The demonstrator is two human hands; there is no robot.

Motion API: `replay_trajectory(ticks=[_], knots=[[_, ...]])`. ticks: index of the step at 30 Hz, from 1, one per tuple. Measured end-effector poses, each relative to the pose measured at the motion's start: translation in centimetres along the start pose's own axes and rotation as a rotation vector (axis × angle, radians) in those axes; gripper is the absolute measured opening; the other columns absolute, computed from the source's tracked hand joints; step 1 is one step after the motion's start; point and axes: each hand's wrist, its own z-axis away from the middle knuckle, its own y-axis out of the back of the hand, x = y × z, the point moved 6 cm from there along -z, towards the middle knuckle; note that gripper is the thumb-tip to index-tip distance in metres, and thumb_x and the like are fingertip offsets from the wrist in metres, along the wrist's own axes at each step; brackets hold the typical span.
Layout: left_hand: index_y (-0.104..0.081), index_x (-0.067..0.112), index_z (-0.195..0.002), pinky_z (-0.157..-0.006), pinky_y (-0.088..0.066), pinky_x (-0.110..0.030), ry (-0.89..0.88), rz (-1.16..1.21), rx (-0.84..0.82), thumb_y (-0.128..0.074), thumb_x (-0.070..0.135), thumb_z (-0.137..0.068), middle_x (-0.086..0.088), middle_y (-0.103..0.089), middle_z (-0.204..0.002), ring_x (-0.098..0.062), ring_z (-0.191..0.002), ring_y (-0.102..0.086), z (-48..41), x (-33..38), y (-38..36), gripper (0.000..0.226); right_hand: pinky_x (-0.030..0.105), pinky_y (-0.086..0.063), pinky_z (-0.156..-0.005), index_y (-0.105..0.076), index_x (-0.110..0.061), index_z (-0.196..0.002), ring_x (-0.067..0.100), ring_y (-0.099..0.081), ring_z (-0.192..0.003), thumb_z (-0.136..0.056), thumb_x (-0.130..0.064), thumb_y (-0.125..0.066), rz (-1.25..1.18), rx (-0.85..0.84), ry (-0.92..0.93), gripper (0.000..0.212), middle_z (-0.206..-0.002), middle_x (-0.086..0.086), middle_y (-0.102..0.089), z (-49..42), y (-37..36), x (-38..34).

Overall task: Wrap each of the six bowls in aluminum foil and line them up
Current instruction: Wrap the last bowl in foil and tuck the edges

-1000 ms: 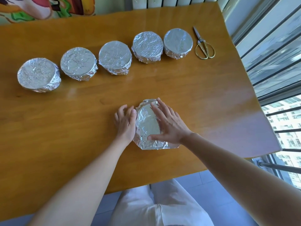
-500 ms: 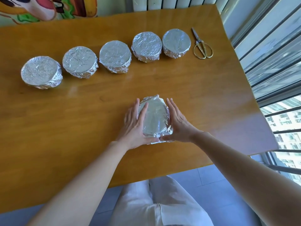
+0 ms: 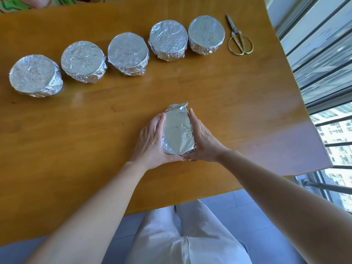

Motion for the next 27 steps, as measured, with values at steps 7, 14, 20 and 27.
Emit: replay_trajectory(ticks=[7,14,20,27], knots=[[0.003,0.011,-0.157,-0.119,-0.023,-0.047,0.011,-0.059,-0.018,-0.046,0.099,-0.047,-0.013,-0.007,-0.164,-0.031,-0.149,-0.017,0.2,-0.1,0.3,0.149,0.029,-0.015,-0.115,0.021,-0.013,-0.151,0.026,-0.017,-0.147,-0.057,-0.049,-0.091,0.035,-0.001,-0.011,0.15,-0.163,0.012,-0.007,0.2,0.5,-0.1],[0.014,0.018,-0.156,-0.121,-0.007,-0.049,0.021,-0.019,-0.042,-0.052,0.095,-0.052,-0.002,0.023,-0.163,-0.034,-0.152,0.002,1.0,0.5,1.5,0.146,0.034,-0.001,-0.12,0.026,-0.021,-0.148,0.008,0.015,-0.147,-0.051,-0.064,-0.085,0.156,-0.021,0.038,0.154,-0.163,0.003,0.013,0.8,2.6,-0.9],[0.016,0.019,-0.156,-0.121,0.006,-0.037,-0.029,-0.022,-0.055,-0.071,0.081,-0.056,-0.004,0.021,-0.164,-0.024,-0.152,0.008,0.1,1.1,0.9,0.146,0.03,-0.005,-0.121,0.027,-0.014,-0.149,0.016,0.006,-0.152,-0.053,-0.046,-0.092,0.154,-0.096,0.001,0.156,-0.164,0.006,0.011,0.2,1.3,-0.3],[0.006,0.015,-0.157,-0.12,-0.019,-0.043,-0.008,-0.008,-0.031,-0.055,0.089,-0.053,-0.01,-0.004,-0.165,-0.027,-0.151,-0.011,-0.1,0.5,0.1,0.142,0.032,-0.022,-0.111,0.025,-0.02,-0.15,0.022,-0.018,-0.148,-0.059,-0.042,-0.09,0.045,-0.014,-0.043,0.149,-0.165,0.001,-0.003,-0.1,0.3,0.4]])
